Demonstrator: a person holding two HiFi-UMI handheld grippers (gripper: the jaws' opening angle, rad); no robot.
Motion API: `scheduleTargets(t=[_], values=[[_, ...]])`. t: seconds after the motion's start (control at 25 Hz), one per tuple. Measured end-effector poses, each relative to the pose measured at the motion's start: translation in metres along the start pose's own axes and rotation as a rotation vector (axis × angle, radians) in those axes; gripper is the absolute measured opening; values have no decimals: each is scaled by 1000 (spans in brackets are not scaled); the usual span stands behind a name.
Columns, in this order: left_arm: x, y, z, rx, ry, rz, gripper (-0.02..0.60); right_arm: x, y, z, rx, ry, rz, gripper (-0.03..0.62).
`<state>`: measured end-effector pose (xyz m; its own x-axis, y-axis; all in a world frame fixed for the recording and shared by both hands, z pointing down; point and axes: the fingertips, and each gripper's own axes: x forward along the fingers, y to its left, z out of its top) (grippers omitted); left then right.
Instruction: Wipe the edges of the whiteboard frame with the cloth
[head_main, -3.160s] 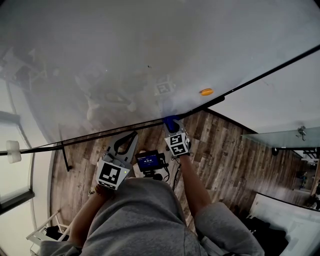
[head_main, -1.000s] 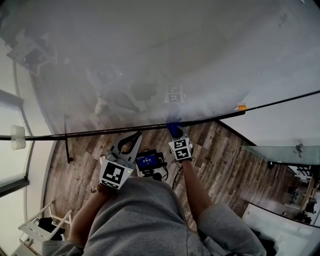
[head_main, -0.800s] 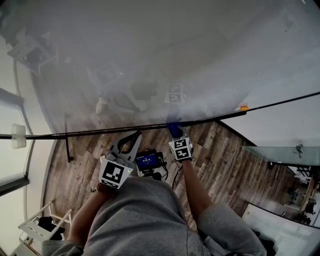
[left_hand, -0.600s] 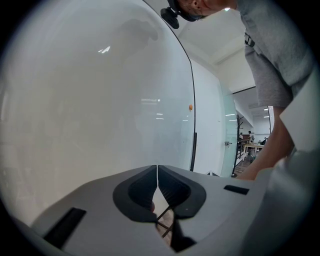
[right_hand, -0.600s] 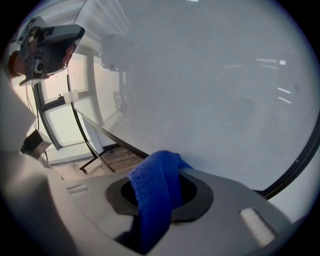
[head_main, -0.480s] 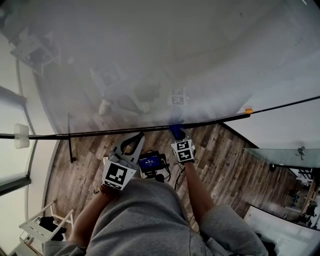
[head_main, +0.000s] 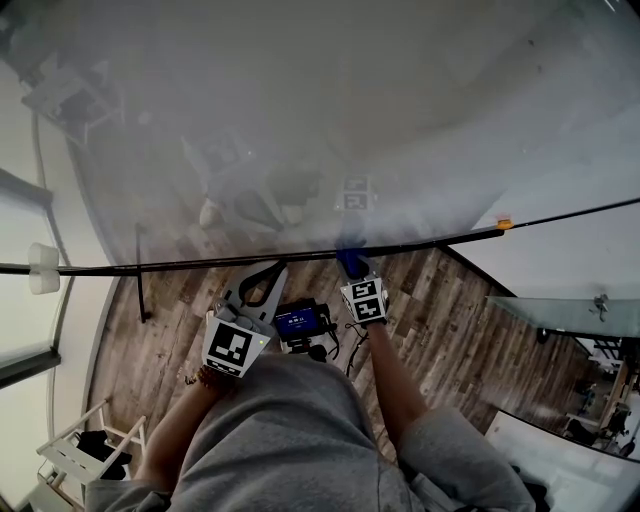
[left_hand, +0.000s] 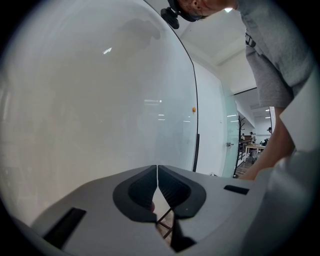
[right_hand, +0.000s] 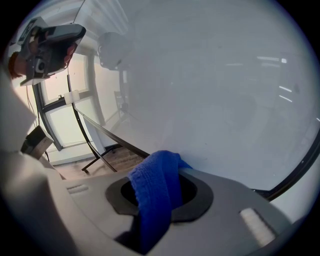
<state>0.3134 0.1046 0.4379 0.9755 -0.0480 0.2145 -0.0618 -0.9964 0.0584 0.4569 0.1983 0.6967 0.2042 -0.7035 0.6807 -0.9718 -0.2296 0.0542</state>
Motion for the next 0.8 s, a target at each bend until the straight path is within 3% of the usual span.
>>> scheduleTargets(t=[0.8], values=[[-8, 13, 4, -8, -8, 39, 15, 2, 16, 6, -9, 20, 40, 110]])
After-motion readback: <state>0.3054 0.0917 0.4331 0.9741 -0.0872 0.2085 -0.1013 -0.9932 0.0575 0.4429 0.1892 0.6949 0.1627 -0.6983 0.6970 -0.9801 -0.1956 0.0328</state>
